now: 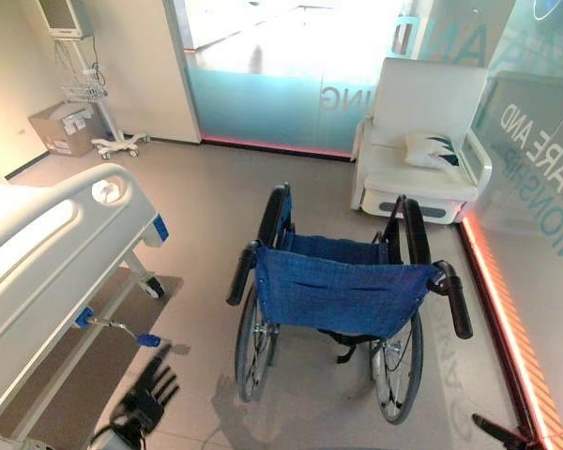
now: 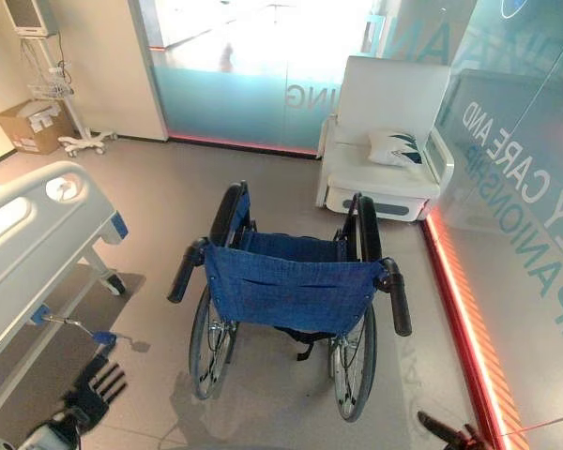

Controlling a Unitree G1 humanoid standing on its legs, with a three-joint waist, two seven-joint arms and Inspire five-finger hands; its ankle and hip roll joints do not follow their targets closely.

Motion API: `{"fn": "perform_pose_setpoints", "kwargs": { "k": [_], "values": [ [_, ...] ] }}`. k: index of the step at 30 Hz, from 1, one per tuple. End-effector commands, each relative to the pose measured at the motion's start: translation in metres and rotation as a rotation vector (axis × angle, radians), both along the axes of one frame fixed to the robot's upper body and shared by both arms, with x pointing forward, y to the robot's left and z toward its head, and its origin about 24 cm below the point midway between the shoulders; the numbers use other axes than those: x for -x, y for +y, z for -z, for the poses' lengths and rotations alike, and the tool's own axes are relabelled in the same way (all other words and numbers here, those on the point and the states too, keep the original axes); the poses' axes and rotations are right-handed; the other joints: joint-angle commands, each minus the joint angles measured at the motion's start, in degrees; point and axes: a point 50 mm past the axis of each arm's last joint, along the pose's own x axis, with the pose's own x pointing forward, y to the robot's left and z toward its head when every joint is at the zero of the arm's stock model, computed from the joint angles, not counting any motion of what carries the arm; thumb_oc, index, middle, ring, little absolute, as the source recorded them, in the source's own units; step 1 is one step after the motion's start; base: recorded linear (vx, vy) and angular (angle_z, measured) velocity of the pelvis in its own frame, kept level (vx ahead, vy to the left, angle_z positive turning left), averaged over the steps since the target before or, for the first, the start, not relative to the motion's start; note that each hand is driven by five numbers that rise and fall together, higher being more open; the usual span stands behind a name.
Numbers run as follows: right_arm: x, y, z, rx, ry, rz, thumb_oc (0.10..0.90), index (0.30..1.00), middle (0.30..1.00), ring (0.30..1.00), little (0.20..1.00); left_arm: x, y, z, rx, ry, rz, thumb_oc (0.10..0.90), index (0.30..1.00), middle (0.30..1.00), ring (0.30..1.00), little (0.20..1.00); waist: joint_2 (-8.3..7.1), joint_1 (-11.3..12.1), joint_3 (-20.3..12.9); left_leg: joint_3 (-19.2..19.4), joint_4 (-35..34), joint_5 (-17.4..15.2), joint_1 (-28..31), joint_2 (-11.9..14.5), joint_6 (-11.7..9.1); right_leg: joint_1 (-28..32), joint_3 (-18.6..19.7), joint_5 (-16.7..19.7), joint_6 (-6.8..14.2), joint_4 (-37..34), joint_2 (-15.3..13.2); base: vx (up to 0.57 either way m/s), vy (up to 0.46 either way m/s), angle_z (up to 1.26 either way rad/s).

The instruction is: Push the wheelchair next to the bed

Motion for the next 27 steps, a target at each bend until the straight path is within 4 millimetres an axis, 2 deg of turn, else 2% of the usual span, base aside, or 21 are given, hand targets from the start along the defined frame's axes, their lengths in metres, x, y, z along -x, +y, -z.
{"fn": "perform_pose_setpoints", "kwargs": {
  "k": [1, 2, 3, 5, 10, 13, 14, 15, 21, 27],
  "values": [
    [-0.046, -0.038, -0.059, 0.238, -0.236, 0.084, 0.8, 0.9, 0.9, 0.9, 0.9, -0.043, 0.003, -0.035, -0.003, -0.227, 0.04, 0.8, 0.9, 0.9, 0.9, 0.9, 2.43, -0.2, 1.8, 0.4, 0.6, -1.2, -1.0, 1.8, -1.7, 0.4, -2.4, 0.3, 0.4, 0.6, -1.7, 0.0, 0.0, 0.0],
    [-0.051, -0.04, -0.066, 0.256, -0.261, 0.076, 0.8, 0.9, 0.9, 0.9, 0.9, -0.047, 0.003, -0.041, -0.003, -0.251, 0.051, 0.8, 0.9, 0.9, 0.9, 0.9, 2.47, -0.3, 1.8, 0.3, 0.6, -1.2, -1.0, 1.8, -1.7, 0.4, -2.4, 0.3, 0.3, 0.6, -1.7, 0.0, 0.0, 0.0],
    [-0.062, -0.042, -0.084, 0.304, -0.321, 0.053, 0.8, 0.9, 0.9, 0.9, 0.9, -0.054, 0.0, -0.052, 0.028, -0.319, 0.075, 0.8, 0.9, 0.9, 0.9, 0.9, 2.57, -0.4, 1.9, 0.3, 0.6, -1.1, -1.1, 1.8, -1.7, 0.4, -2.3, 0.1, 0.2, 0.6, -1.8, 0.0, 0.0, 0.0],
    [-0.074, -0.041, -0.103, 0.347, -0.398, 0.032, 0.8, 0.9, 0.9, 0.9, 0.9, -0.062, -0.007, -0.062, 0.082, -0.4, 0.111, 0.8, 0.9, 0.9, 0.9, 0.9, 2.79, -0.7, 1.9, 0.3, 0.6, -1.0, -1.1, 1.9, -1.8, 0.3, -2.1, 0.0, 0.1, 0.6, -1.8, 0.0, 0.0, 0.0],
    [-0.092, -0.039, -0.135, 0.421, -0.503, 0.026, 0.8, 0.9, 0.9, 0.9, 0.9, -0.078, -0.025, -0.082, 0.17, -0.535, 0.201, 0.8, 0.9, 0.9, 0.9, 0.9, 3.13, -1.0, 1.9, 0.5, 0.6, -1.0, -1.2, 2.1, -2.0, 0.2, -1.9, -0.2, 0.1, 0.7, -1.9, 0.01, 0.004, 0.0],
    [-0.107, -0.027, -0.157, 0.436, -0.601, -0.032, 0.8, 0.9, 0.9, 0.9, 0.9, -0.09, -0.042, -0.101, 0.23, -0.635, 0.274, 0.8, 0.9, 0.9, 0.9, 0.9, 3.31, -1.2, 1.9, 0.6, 0.6, -1.0, -1.2, 2.2, -2.0, 0.1, -1.7, -0.3, 0.0, 0.7, -2.0, 0.02, 0.011, -0.01],
    [-0.108, -0.025, -0.159, 0.437, -0.607, -0.04, 0.8, 0.9, 0.9, 0.9, 0.9, -0.09, -0.043, -0.103, 0.231, -0.64, 0.278, 0.8, 0.9, 0.9, 0.9, 0.9, 3.32, -1.3, 1.9, 0.6, 0.6, -1.0, -1.2, 2.2, -2.0, 0.1, -1.7, -0.3, 0.0, 0.7, -2.0, 0.0, 0.0, 0.0],
    [-0.116, -0.016, -0.17, 0.445, -0.648, -0.109, 0.8, 0.9, 0.9, 0.9, 0.9, -0.093, -0.048, -0.111, 0.234, -0.668, 0.311, 0.8, 0.9, 0.9, 0.9, 0.9, 3.34, -1.5, 2.0, 0.8, 0.6, -0.9, -1.2, 2.3, -2.1, 0.0, -1.5, -0.3, 0.0, 0.8, -2.0, 0.0, 0.0, 0.0],
    [-0.132, 0.001, -0.199, 0.473, -0.759, -0.246, 0.8, 0.9, 0.9, 0.9, 0.9, -0.101, -0.055, -0.129, 0.252, -0.721, 0.392, 0.8, 0.9, 0.9, 0.9, 0.9, 3.28, -1.9, 1.9, 1.2, 0.6, -0.8, -1.1, 2.3, -2.1, -0.1, -1.0, -0.4, 0.1, 0.9, -2.1, 0.03, 0.005, -0.02],
    [-0.137, 0.009, -0.216, 0.466, -0.856, -0.275, 0.8, 0.9, 0.9, 0.9, 0.9, -0.104, -0.058, -0.141, 0.237, -0.727, 0.46, 0.8, 0.9, 0.9, 0.9, 0.9, 3.28, -2.0, 2.1, 1.5, 0.6, -0.8, -1.1, 2.2, -2.1, 0.0, -0.9, -0.3, 0.3, 0.8, -2.1, 0.01, 0.001, 0.0]
  ]
}}
